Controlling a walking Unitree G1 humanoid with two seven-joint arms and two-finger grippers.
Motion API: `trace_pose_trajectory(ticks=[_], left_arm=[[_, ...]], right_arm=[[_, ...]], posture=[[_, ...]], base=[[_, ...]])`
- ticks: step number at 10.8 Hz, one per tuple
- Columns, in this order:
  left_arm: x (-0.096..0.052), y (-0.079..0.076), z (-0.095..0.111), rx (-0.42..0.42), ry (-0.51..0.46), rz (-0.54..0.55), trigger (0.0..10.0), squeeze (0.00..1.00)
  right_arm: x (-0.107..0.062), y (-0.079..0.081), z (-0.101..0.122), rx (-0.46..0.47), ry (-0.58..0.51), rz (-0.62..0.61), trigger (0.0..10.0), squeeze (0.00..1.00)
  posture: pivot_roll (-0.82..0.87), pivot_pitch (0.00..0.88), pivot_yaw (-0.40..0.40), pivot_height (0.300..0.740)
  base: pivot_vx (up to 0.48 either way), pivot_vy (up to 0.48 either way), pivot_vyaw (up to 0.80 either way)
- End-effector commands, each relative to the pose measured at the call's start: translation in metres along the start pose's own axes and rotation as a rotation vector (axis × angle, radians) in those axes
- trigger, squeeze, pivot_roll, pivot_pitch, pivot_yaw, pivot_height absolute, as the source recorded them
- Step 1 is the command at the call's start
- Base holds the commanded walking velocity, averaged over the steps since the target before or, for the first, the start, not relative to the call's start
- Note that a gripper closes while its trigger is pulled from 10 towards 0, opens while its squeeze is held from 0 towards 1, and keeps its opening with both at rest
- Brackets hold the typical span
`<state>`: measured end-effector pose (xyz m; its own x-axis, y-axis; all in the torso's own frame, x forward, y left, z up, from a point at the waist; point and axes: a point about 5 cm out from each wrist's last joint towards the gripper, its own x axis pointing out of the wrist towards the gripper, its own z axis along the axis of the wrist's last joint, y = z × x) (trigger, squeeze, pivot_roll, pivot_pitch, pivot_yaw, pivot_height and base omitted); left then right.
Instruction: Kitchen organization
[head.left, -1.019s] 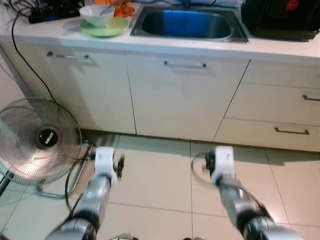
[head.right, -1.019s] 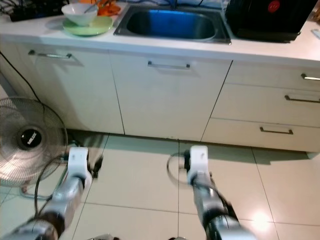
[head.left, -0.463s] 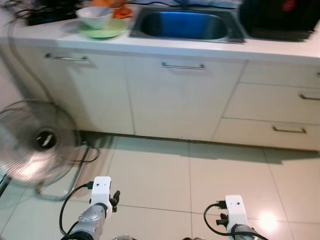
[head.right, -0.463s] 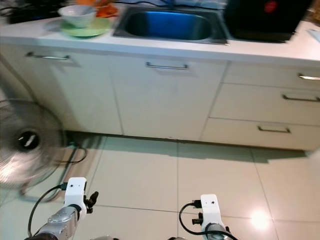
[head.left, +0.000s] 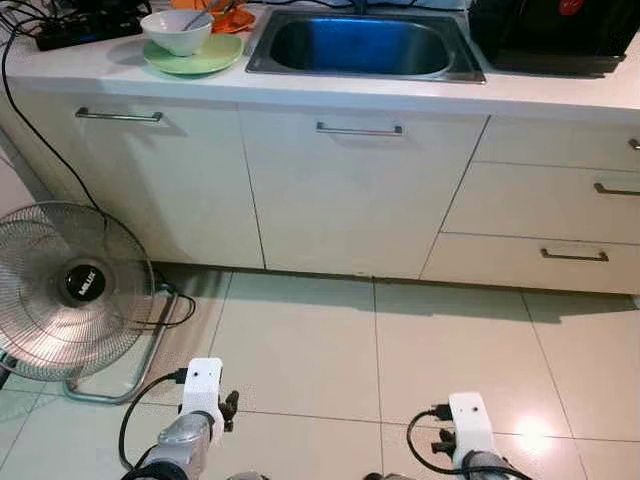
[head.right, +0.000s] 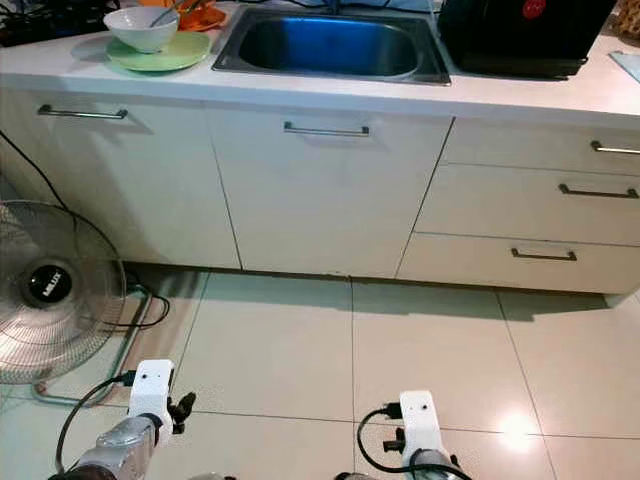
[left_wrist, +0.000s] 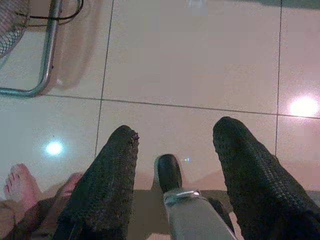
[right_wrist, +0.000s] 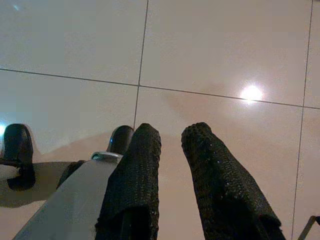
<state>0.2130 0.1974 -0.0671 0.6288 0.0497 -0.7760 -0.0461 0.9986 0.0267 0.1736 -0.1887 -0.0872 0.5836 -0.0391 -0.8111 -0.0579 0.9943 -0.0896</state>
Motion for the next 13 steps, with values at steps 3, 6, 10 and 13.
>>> trace_pose_trajectory(ticks=[3, 6, 10, 13], left_arm=[[0.001, 0.001, 0.001, 0.050, 0.072, 0.006, 10.0, 0.00], [0.002, 0.004, 0.010, 0.165, 0.024, 0.041, 10.0, 0.00], [0.002, 0.004, 0.013, 0.253, 0.013, 0.057, 10.0, 0.00], [0.002, 0.005, 0.012, 0.231, 0.020, 0.053, 10.0, 0.00]], right_arm=[[0.003, -0.004, 0.016, 0.010, -0.033, -0.002, 10.0, 0.00], [0.003, -0.002, 0.018, -0.002, -0.056, 0.002, 10.0, 0.00], [0.002, 0.012, 0.008, -0.015, -0.032, 0.027, 10.0, 0.00], [0.001, 0.011, 0.005, -0.010, -0.024, 0.025, 10.0, 0.00]], posture=[[0.02, 0.090, -0.004, 0.740], [0.02, 0.092, -0.004, 0.740], [0.02, 0.096, -0.004, 0.740], [0.02, 0.092, 0.003, 0.740]], base=[[0.000, 0.000, 0.00], [0.000, 0.000, 0.00], [0.000, 0.000, 0.00], [0.000, 0.000, 0.00]])
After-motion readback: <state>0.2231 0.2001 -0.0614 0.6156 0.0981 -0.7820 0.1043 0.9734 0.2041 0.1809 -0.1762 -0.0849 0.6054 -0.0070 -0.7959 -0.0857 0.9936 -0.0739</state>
